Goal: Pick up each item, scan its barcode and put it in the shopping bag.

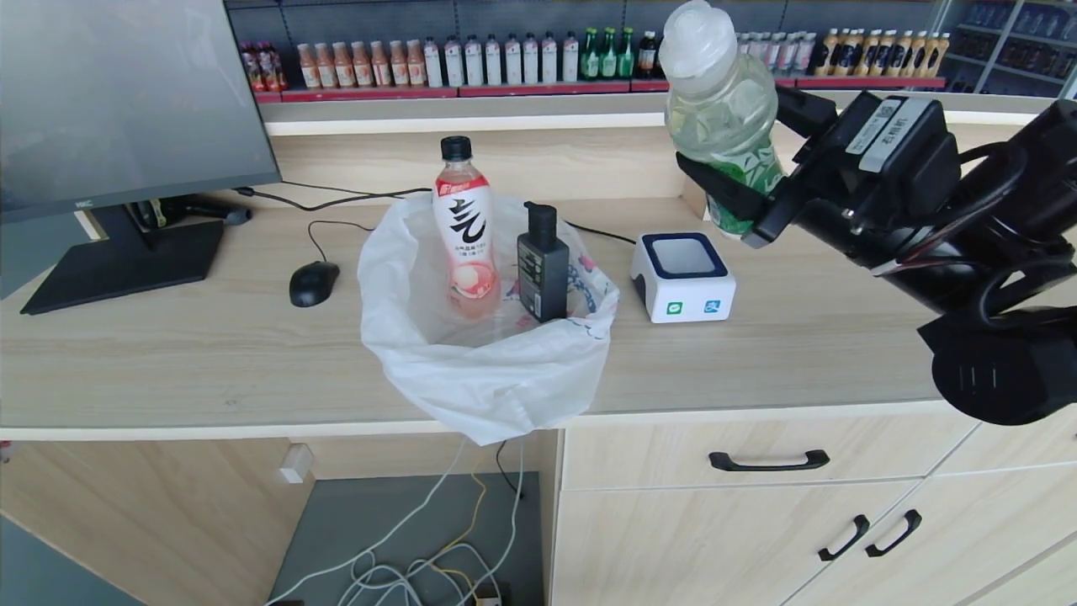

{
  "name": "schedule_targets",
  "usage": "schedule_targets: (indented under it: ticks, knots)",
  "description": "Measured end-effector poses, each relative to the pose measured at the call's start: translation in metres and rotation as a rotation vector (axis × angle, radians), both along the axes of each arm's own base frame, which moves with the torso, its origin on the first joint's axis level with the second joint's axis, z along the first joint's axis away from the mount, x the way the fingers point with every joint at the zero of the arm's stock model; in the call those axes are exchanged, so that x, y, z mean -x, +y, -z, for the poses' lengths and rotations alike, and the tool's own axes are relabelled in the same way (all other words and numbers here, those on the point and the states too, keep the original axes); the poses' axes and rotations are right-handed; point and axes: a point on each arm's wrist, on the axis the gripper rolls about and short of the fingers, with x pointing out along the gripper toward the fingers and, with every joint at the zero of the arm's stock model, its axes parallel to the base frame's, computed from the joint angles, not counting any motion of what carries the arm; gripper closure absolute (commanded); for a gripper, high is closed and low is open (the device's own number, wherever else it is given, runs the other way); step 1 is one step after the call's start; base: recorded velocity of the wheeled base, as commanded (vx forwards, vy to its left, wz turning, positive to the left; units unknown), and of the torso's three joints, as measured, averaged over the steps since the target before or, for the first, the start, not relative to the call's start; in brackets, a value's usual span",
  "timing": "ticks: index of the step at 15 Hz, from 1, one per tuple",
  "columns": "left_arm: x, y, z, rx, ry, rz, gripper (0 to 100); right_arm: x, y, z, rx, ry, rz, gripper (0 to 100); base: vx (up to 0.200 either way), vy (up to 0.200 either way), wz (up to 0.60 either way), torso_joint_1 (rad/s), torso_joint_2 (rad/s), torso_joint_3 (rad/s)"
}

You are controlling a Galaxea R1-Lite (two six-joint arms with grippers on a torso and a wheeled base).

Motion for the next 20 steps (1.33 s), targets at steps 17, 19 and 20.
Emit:
schedule_targets:
  ticks: [17,19,20]
  knots:
    - [0.0,0.0,0.0,-0.001,0.0,0.0,0,0.076,0.014,0.021,-0.799,0.505,-0.008,100,0.0,0.0,0.0,0.0,0.0,0.0]
    - [0.0,0.0,0.0,0.0,0.0,0.0,0,0.073,0.02,0.029,-0.805,0.55,-0.021,100,0.0,0.0,0.0,0.0,0.0,0.0]
    - [0.0,0.0,0.0,0.001,0.0,0.0,0,0.072,0.021,0.032,-0.807,0.565,-0.022,100,0.0,0.0,0.0,0.0,0.0,0.0]
